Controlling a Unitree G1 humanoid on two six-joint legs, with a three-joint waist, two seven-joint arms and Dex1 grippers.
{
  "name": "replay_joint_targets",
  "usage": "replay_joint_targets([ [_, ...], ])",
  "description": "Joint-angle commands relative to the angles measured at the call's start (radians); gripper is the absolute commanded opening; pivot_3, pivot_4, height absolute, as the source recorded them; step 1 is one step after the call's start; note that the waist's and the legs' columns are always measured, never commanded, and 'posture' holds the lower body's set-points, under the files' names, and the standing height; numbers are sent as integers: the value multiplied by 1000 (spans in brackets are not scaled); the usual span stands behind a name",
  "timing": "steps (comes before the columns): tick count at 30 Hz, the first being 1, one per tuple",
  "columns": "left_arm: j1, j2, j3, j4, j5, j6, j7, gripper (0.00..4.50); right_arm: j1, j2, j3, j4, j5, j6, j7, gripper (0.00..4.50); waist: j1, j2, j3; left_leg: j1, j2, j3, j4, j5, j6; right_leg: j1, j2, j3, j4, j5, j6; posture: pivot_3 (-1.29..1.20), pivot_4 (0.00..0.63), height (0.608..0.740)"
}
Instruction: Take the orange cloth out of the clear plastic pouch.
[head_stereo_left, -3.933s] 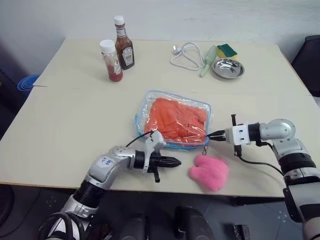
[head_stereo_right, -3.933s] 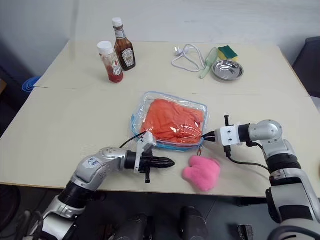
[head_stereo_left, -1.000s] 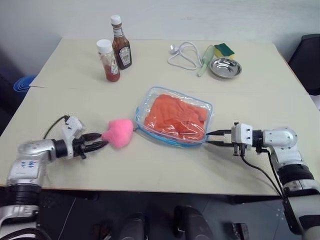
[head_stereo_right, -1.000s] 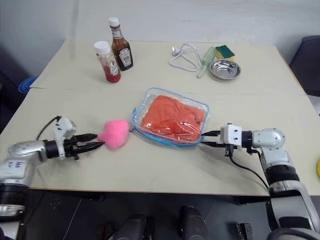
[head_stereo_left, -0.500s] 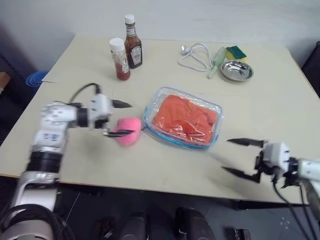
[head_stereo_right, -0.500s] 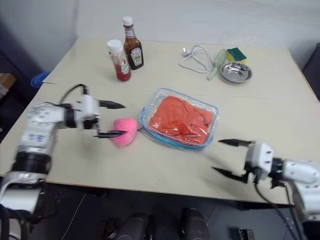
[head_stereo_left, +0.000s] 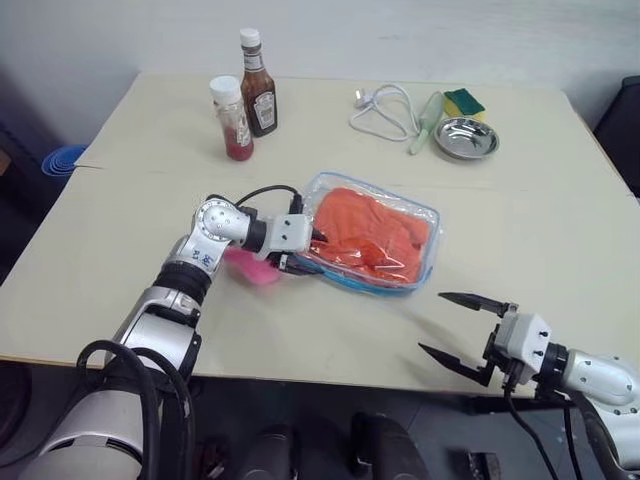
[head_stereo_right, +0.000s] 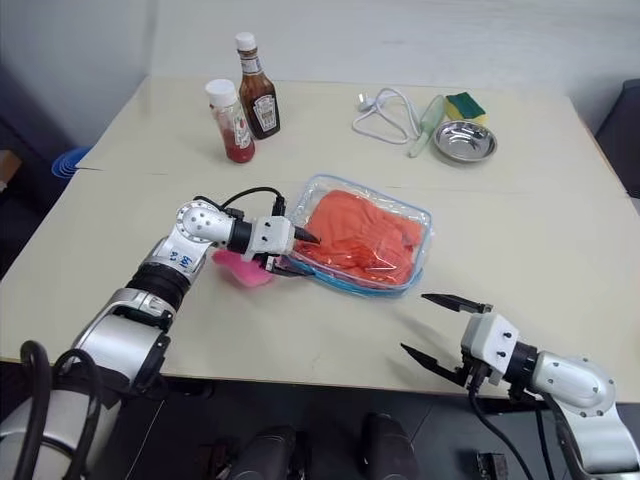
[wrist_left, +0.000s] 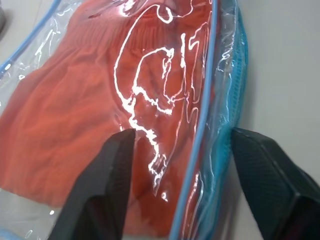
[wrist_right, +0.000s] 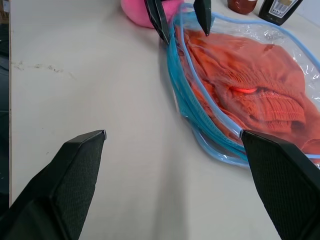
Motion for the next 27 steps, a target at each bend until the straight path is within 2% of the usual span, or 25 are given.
replay_joint_targets([
  [1,-22,-1,27,14,-20,-1,-19,1772,8,-1,-39,-29,0,-20,-18,4500,0,0,0,0,0,0,0,0,0,0,0,0,0,0,0,0,150,740],
  [4,-16,-19,52,-6,-58,45,-52,822,13,-2,-36,-37,4,-16,-22,4500,-1,0,0,0,0,0,0,0,0,0,0,0,0,0,0,0,150,740],
  [7,-7,-47,115,-46,-151,193,-107,36,32,-16,-33,-62,26,-2,-2,4500,0,0,0,0,0,0,0,0,1,0,0,0,0,0,0,0,150,740],
  [10,12,-49,141,-112,-209,389,-165,36,46,-48,-26,-117,65,51,27,4500,-1,0,0,-1,0,-1,0,0,1,0,0,0,0,0,0,0,150,740],
  [12,34,-51,146,-183,-230,489,-163,36,38,-74,-3,-195,135,184,13,4500,-4,0,0,-1,0,-1,1,0,1,0,1,0,0,0,0,0,150,740],
  [15,70,-72,154,-326,-259,686,-91,36,-56,-75,92,-294,190,406,-67,4500,-6,0,0,0,1,-2,1,0,1,0,-1,0,0,0,0,0,150,740],
  [20,190,-97,137,-657,-324,1030,14,36,-290,51,269,-229,52,606,-263,4500,-4,0,0,-2,1,-5,2,0,0,0,-3,5,0,0,0,0,150,740],
  [22,232,-91,119,-742,-322,1084,42,36,-365,96,316,-178,-18,629,-320,4500,-7,0,0,-2,1,-6,2,0,0,0,-3,5,0,0,0,0,150,740],
  [27,290,-66,93,-823,-322,1118,69,36,-480,182,333,-92,-121,630,-424,4500,-3,0,0,-4,0,-8,2,0,0,0,-3,4,0,0,0,0,150,740],
])
